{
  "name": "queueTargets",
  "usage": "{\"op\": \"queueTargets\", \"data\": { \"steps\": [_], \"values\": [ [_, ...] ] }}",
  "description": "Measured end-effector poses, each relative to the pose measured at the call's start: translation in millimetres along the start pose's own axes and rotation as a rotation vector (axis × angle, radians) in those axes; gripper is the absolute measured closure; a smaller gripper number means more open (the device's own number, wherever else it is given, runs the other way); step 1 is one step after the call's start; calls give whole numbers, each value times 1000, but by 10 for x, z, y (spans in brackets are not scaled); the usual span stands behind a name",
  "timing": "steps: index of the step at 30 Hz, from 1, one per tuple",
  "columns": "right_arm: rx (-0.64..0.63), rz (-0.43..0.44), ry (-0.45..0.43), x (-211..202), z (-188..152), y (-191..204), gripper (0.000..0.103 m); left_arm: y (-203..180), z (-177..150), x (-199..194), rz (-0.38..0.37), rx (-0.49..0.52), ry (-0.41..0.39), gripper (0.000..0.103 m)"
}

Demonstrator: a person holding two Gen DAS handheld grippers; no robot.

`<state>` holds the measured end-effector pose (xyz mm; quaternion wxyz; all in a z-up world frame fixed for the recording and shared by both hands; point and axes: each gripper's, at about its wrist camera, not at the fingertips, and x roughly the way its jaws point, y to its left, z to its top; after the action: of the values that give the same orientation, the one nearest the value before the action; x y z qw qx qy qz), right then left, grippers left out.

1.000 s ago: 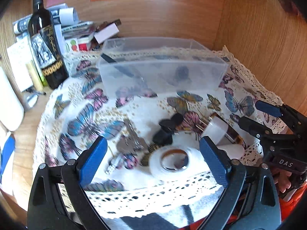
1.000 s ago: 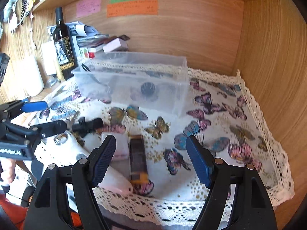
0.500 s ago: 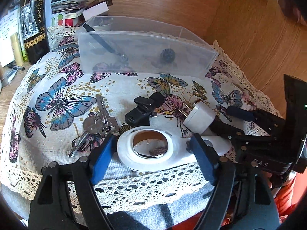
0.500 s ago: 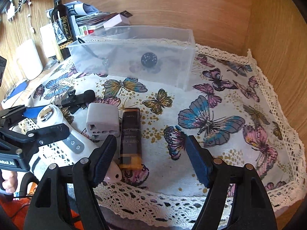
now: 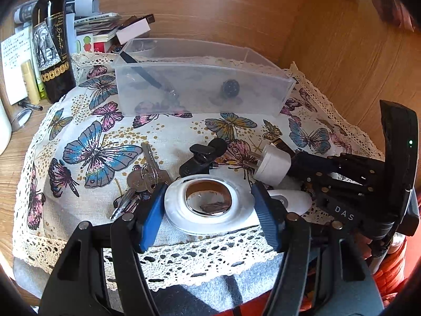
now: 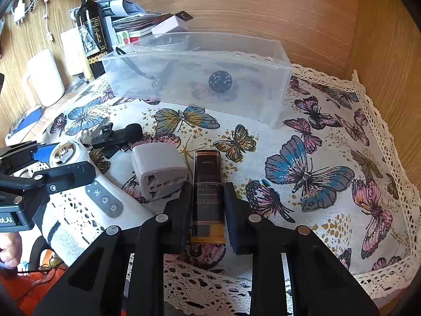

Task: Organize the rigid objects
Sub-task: 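Lower white device into the box with left tool while right tool releases the gold-black tube there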

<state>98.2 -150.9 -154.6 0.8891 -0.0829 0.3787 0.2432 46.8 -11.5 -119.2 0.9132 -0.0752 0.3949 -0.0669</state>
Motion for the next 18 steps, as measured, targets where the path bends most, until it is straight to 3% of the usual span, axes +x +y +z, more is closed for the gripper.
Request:
{"op": "queueTargets", "data": {
  "steps": [18],
  "values": [
    [42, -51, -174, -423, 312, -143, 81, 152, 456, -369, 49, -11, -159, 39]
  ]
}}
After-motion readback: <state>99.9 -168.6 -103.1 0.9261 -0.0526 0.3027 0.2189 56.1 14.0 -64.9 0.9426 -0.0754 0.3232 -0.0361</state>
